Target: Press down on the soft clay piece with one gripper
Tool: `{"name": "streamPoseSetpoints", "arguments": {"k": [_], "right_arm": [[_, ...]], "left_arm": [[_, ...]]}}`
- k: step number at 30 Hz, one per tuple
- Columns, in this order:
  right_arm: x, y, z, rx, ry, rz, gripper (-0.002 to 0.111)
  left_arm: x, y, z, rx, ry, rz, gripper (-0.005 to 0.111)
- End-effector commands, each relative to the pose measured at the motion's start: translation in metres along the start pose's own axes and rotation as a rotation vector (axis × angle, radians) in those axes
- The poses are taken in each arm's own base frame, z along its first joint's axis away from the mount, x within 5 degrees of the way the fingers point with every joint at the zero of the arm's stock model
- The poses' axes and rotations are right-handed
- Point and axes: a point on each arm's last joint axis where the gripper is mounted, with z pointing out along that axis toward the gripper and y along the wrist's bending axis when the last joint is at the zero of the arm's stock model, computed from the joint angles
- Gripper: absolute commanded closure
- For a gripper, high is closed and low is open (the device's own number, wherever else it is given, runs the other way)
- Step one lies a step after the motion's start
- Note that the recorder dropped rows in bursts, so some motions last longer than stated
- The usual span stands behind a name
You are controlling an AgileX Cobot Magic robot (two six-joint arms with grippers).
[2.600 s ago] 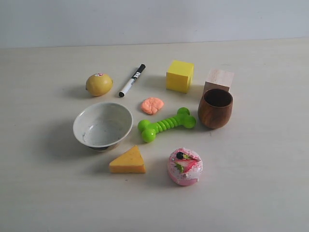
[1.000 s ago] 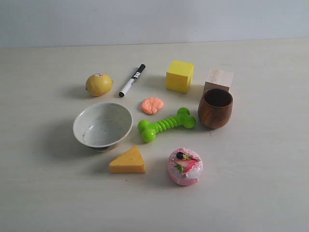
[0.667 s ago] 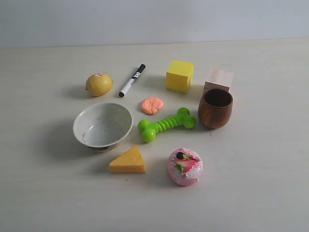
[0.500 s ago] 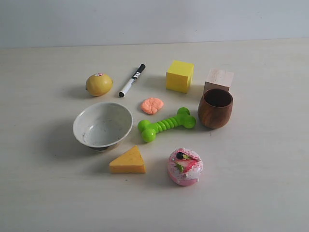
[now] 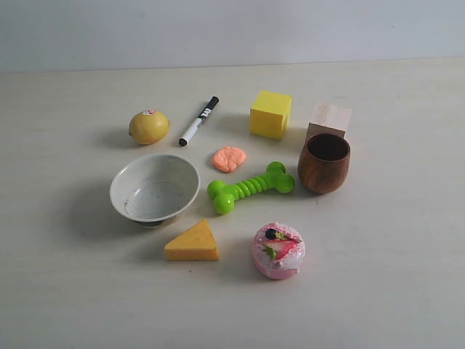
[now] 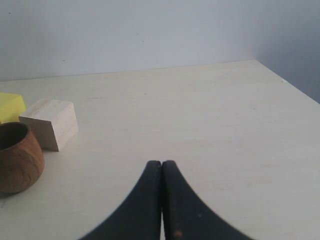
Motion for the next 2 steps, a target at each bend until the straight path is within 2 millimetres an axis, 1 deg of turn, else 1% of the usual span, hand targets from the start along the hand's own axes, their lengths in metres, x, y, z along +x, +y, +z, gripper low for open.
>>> {"name": "streamPoseSetpoints", "arguments": {"k": [1,2], "right_arm": [[0.0003,0.0002,0.0001,-0.003,-0.013,0.002,0.108],[0.0003,0.0002,0.0001,-0.003,-0.013,0.002,0.108]], "left_arm": [[0.0006,0.0000,-0.0001,0.001,-0.005,-0.002,0.107],[0.0006,0.0000,-0.0001,0.001,-0.005,-0.002,0.107]]}}
